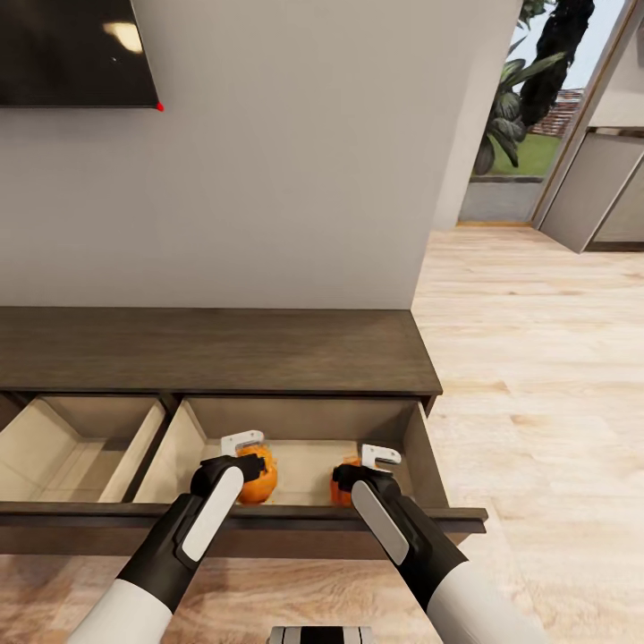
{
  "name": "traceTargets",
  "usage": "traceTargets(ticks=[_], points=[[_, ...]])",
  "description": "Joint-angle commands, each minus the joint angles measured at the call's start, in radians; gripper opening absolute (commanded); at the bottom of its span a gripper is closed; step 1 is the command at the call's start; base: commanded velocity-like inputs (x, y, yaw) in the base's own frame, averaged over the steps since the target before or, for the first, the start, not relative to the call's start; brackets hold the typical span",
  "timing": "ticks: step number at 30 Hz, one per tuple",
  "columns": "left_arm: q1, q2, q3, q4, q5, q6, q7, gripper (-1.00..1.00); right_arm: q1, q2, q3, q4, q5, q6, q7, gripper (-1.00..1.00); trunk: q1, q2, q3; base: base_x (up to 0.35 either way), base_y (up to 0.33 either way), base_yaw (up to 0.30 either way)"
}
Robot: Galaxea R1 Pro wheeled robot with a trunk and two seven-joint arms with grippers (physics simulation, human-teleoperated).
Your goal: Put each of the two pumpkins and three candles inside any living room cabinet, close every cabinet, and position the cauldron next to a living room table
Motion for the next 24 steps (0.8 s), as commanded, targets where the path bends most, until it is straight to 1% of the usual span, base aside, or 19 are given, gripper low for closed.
traceTargets(ticks=[1, 9, 14, 19, 24], points=[[-0.001, 0.001, -0.001, -0.001, 0.01, 0.001, 0.01, 1.0, -0.001, 0.0, 0.002, -0.001, -0.007, 0.002, -0.008, 1.0, 0.0, 0.0, -0.001, 0.0, 0.0, 0.0], [-0.001, 0.001, -0.001, -0.001, 0.011, 0.001, 0.01, 1.0, -0.001, 0.0, 0.002, -0.001, -0.007, 0.002, -0.008, 1.0, 0.0, 0.0, -0.001, 0.0, 0.0, 0.0], [-0.001, 0.001, 0.0, -0.001, 0.012, 0.003, 0.008, 1.0, -0.001, 0.0, 0.002, -0.002, -0.006, 0.002, -0.008, 1.0, -0.002, 0.001, 0.018, 0.0, 0.0, 0.0], [-0.001, 0.002, 0.001, -0.001, 0.02, 0.006, 0.007, 1.0, -0.001, 0.0, 0.002, -0.002, -0.006, 0.003, -0.008, 1.0, -0.005, 0.002, 0.038, 0.0, 0.0, 0.0], [-0.001, 0.002, 0.025, -0.001, 0.021, 0.011, 0.006, 1.0, -0.001, 0.0, 0.002, -0.003, -0.006, 0.004, -0.008, 1.0, -0.007, 0.003, 0.057, 0.0, 0.0, 0.0]])
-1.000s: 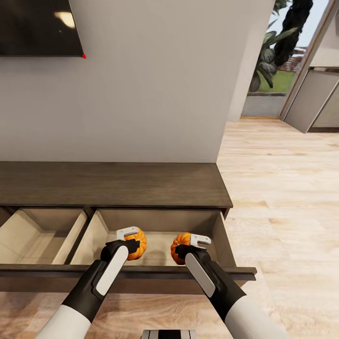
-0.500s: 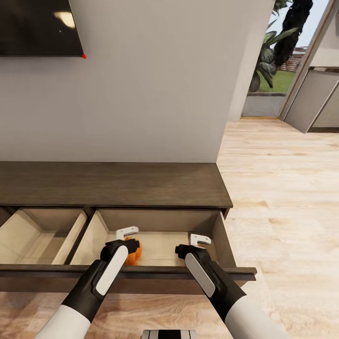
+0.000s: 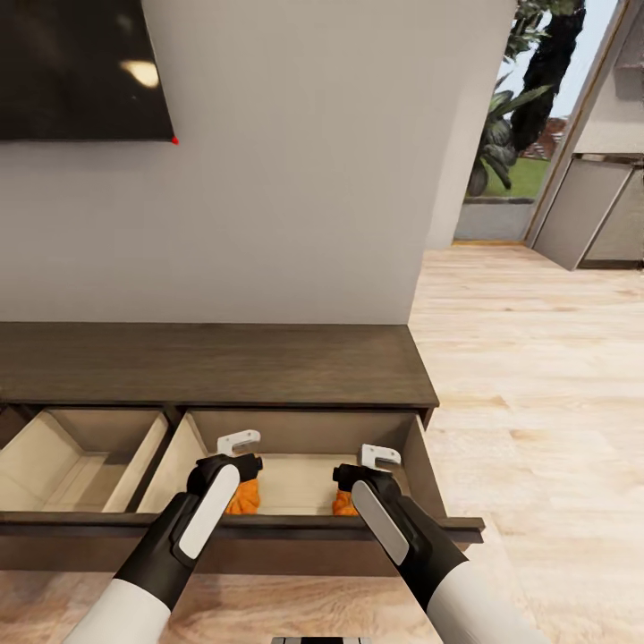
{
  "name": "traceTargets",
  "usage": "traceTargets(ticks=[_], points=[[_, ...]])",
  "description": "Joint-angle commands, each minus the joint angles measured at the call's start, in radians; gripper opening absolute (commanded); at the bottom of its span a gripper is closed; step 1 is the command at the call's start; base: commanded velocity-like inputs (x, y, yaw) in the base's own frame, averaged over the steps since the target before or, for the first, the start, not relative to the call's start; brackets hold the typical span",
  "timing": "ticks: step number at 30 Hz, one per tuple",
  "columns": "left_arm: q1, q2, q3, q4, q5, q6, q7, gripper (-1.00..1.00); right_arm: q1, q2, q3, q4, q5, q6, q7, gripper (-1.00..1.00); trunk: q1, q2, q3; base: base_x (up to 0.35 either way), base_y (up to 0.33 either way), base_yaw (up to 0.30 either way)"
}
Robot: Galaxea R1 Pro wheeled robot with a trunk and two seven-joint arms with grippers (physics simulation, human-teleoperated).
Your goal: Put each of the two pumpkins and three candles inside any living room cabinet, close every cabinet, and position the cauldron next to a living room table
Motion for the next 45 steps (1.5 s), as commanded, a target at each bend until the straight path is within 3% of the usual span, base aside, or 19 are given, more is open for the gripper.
traceTargets(ticks=[1, 12, 17, 21, 23, 26, 32, 35, 45], points=[[-0.001, 0.001, 0.001, -0.001, 0.011, 0.002, 0.01, 1.0, -0.001, 0.0, 0.002, -0.001, -0.007, 0.002, -0.008, 1.0, -0.001, 0.0, 0.003, 0.0, 0.0, 0.0], [-0.001, 0.002, 0.005, -0.001, 0.014, 0.009, 0.006, 1.0, -0.001, 0.0, 0.002, -0.003, -0.006, 0.011, -0.008, 1.0, -0.006, 0.002, 0.046, -0.05, 0.0, 0.0], [-0.001, 0.004, 0.006, -0.002, 0.015, 0.05, 0.005, 1.0, -0.001, 0.0, 0.002, -0.004, -0.006, 0.012, -0.008, 1.0, -0.008, 0.004, 0.065, -0.003, 0.0, 0.0], [-0.001, 0.011, 0.04, -0.001, 0.015, 0.063, 0.002, 1.0, -0.001, -0.001, 0.001, -0.012, -0.007, 0.012, -0.005, 1.0, -0.01, 0.005, 0.08, 0.0, 0.0, 0.0], [0.0, 0.017, 0.075, 0.003, 0.015, 0.066, -0.001, 1.0, -0.001, -0.001, 0.001, -0.016, -0.007, 0.012, -0.004, 1.0, -0.01, 0.005, 0.088, 0.0, 0.0, 0.0], [0.002, 0.046, 0.107, 0.009, 0.019, 0.07, -0.007, 1.0, -0.001, 0.0, 0.001, -0.019, -0.009, 0.013, -0.003, 1.0, -0.012, 0.006, 0.1, 0.0, 0.0, 0.0], [0.002, 0.099, 0.117, 0.004, 0.02, 0.08, -0.01, 1.0, -0.001, 0.001, 0.002, -0.02, -0.01, 0.014, -0.003, 1.0, -0.015, 0.007, 0.123, -0.107, 0.0, 0.0], [0.002, 0.104, 0.118, 0.002, 0.02, 0.092, -0.01, 1.0, -0.001, 0.001, 0.003, -0.02, -0.011, 0.015, -0.001, 1.0, -0.016, 0.008, 0.135, -0.18, 0.0, 0.0], [0.002, 0.099, 0.117, -0.024, 0.021, 0.126, -0.01, 1.0, -0.001, 0.001, 0.004, -0.022, -0.021, 0.015, 0.007, 1.0, -0.054, 0.078, 0.166, -0.016, 0.0, 0.0]])
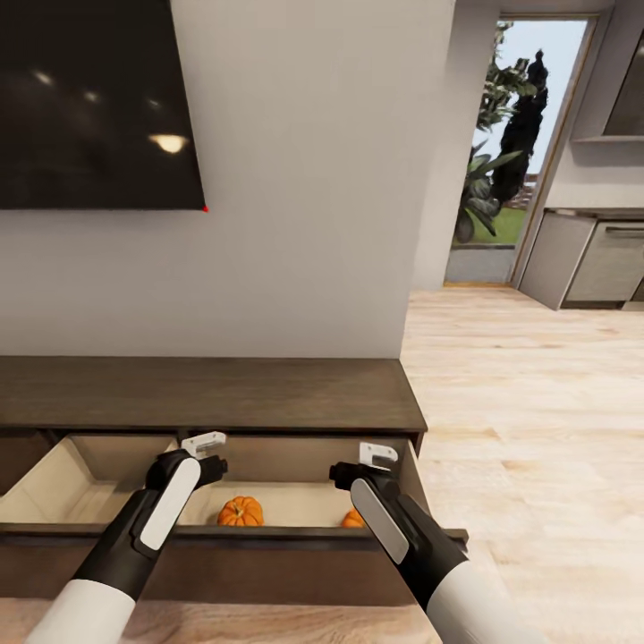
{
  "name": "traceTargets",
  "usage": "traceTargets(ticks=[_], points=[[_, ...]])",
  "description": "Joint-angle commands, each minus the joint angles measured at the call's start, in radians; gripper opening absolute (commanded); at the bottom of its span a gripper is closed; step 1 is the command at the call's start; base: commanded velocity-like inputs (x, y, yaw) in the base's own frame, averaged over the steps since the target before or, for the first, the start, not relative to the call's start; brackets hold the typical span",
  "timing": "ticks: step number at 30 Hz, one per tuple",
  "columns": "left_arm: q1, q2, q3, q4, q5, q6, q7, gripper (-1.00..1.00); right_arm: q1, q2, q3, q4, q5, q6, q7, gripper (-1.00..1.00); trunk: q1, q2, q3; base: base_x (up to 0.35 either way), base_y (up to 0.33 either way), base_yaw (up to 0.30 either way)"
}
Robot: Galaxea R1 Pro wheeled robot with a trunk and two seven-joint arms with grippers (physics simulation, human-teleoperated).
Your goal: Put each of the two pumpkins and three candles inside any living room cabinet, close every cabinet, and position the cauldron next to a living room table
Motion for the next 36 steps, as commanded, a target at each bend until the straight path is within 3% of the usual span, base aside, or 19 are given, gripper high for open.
traceTargets(ticks=[1, 5, 6, 8, 12, 13, 15, 23, 36], points=[[-0.001, 0.0, -0.003, -0.001, 0.01, 0.001, 0.01, 1.0, -0.001, 0.0, 0.003, -0.002, -0.007, 0.002, -0.008, 1.0, -0.004, 0.007, 0.002, 0.0, 0.0, 0.0], [-0.001, 0.003, -0.003, -0.001, 0.039, 0.002, 0.009, 1.0, -0.001, 0.0, 0.003, -0.008, -0.008, 0.002, -0.009, 1.0, -0.019, 0.035, 0.015, 0.0, 0.0, 0.0], [-0.001, 0.004, -0.003, -0.001, 0.063, 0.004, 0.009, 1.0, -0.001, -0.001, 0.003, -0.011, -0.008, 0.002, -0.009, 1.0, -0.023, 0.042, 0.018, 0.0, 0.0, 0.0], [-0.001, 0.009, -0.004, -0.002, 0.147, 0.019, 0.009, 1.0, -0.001, -0.001, 0.003, -0.014, -0.009, 0.003, -0.01, 1.0, -0.031, 0.056, 0.024, 0.0, 0.0, 0.0], [-0.001, 0.021, -0.004, -0.003, 0.231, 0.063, 0.007, 1.0, -0.001, -0.001, 0.002, -0.016, -0.011, 0.007, -0.01, 1.0, -0.046, 0.084, 0.037, 0.0, 0.0, 0.0], [-0.001, 0.023, -0.005, -0.003, 0.238, 0.067, 0.007, 1.0, -0.001, -0.001, 0.002, -0.016, -0.011, 0.007, -0.011, 1.0, -0.05, 0.091, 0.04, 0.0, 0.0, 0.0], [-0.001, 0.024, -0.005, -0.003, 0.244, 0.071, 0.001, 1.0, -0.001, -0.001, 0.002, -0.016, -0.011, 0.008, -0.011, 1.0, -0.058, 0.105, 0.046, 0.0, 0.0, 0.0], [-0.001, 0.05, -0.007, -0.003, 0.249, 0.077, -0.139, 1.0, -0.001, -0.002, 0.001, -0.016, -0.011, 0.009, -0.011, 1.0, -0.088, 0.161, 0.071, 0.0, 0.0, 0.0], [-0.001, 0.054, -0.006, -0.002, 0.248, 0.08, -0.163, 1.0, -0.001, -0.002, 0.0, -0.029, -0.012, 0.039, -0.012, 1.0, -0.138, 0.252, 0.112, -0.05, 0.0, 0.0]])
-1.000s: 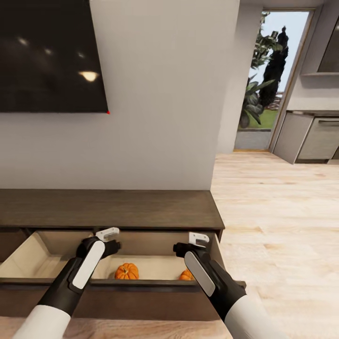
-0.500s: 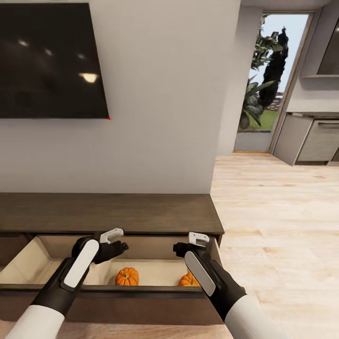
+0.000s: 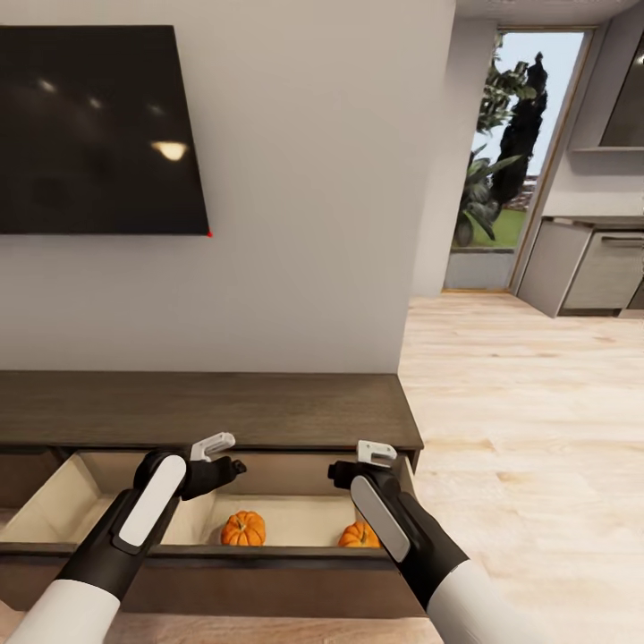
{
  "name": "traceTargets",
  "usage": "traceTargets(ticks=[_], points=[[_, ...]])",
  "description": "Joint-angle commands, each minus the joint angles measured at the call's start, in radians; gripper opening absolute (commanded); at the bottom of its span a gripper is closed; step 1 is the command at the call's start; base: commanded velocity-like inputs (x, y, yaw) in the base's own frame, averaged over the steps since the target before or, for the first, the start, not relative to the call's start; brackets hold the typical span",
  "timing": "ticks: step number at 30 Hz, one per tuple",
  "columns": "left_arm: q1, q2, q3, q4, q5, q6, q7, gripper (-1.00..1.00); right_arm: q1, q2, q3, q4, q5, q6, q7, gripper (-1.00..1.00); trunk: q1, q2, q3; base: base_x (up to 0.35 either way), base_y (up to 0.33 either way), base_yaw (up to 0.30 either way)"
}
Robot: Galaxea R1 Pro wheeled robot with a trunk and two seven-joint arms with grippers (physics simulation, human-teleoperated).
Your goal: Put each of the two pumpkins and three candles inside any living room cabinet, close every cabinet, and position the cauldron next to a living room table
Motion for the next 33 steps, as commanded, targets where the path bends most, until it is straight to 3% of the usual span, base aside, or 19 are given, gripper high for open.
traceTargets(ticks=[1, 18, 23, 33], points=[[-0.001, 0.001, -0.002, -0.001, 0.01, 0.0, 0.01, 1.0, -0.001, 0.0, 0.002, -0.002, -0.008, 0.002, -0.009, 1.0, -0.005, 0.007, 0.002, -0.232, 0.0, 0.0], [-0.001, 0.001, -0.008, -0.003, 0.01, 0.001, 0.01, 1.0, -0.001, 0.001, 0.002, -0.011, -0.009, 0.015, -0.008, 1.0, -0.07, 0.126, 0.055, -0.019, 0.0, 0.0], [-0.001, 0.001, -0.008, -0.003, 0.01, 0.001, 0.011, 1.0, -0.001, 0.001, 0.002, -0.012, -0.009, 0.016, -0.008, 1.0, -0.089, 0.161, 0.071, -0.227, 0.028, 0.0], [0.003, 0.002, -0.003, -0.024, 0.009, 0.001, 0.012, 1.0, -0.001, 0.001, 0.002, -0.012, -0.009, 0.016, -0.008, 1.0, -0.089, 0.161, 0.071, -0.314, 0.02, 0.0]])
